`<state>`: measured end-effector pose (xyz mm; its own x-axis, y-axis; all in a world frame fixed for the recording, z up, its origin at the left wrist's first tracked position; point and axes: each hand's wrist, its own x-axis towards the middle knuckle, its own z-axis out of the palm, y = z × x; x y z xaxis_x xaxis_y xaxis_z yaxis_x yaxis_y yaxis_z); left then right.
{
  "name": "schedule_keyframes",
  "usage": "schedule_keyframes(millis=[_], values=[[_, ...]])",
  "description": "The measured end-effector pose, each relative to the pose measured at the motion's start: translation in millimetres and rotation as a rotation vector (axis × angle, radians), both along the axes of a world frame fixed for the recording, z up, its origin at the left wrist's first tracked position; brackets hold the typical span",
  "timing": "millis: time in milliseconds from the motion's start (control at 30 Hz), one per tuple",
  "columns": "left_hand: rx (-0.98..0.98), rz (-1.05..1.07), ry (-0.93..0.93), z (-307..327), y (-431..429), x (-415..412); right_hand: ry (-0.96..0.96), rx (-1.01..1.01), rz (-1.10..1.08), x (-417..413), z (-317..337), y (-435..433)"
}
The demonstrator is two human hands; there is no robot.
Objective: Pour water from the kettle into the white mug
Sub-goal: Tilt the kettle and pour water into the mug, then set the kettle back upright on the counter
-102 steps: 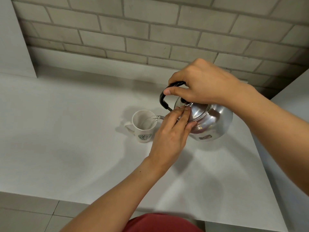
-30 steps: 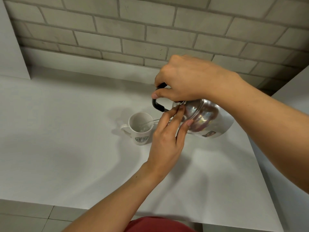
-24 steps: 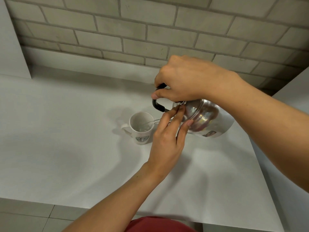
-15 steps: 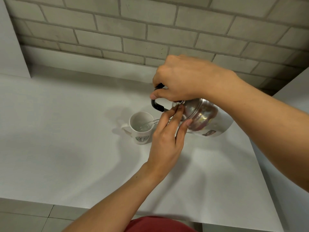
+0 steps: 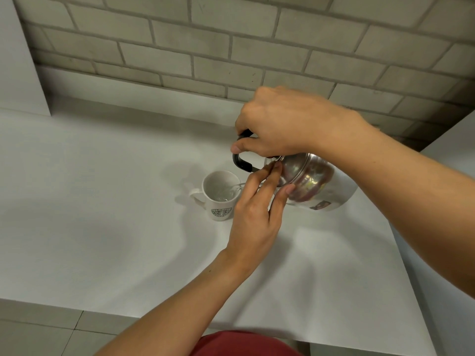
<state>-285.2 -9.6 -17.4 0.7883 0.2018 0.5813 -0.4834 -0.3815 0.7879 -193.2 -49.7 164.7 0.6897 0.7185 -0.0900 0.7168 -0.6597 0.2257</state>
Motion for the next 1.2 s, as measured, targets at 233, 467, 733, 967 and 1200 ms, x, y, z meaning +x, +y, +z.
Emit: schedule_keyframes(millis=[233,467,733,967,1200], values=[[0.067,-0.002,0.006,-1,4,-2,0.002,0.106,-0.007,1,-8,-13],[0.234,-0.037,0.004,-2,12,-3,0.001,0.358,-0.007,-3,-28,-50],[0.068,-0.047,-0.019,6,27,6,-0.102,0.747,-0.061,-14,-63,-100],[0.279,-0.099,0.148,36,32,37,-0.180,0.950,-0.137,-18,-86,-134],[0.390,-0.230,0.115,55,20,58,-0.158,1.145,-0.189,-15,-115,-148]])
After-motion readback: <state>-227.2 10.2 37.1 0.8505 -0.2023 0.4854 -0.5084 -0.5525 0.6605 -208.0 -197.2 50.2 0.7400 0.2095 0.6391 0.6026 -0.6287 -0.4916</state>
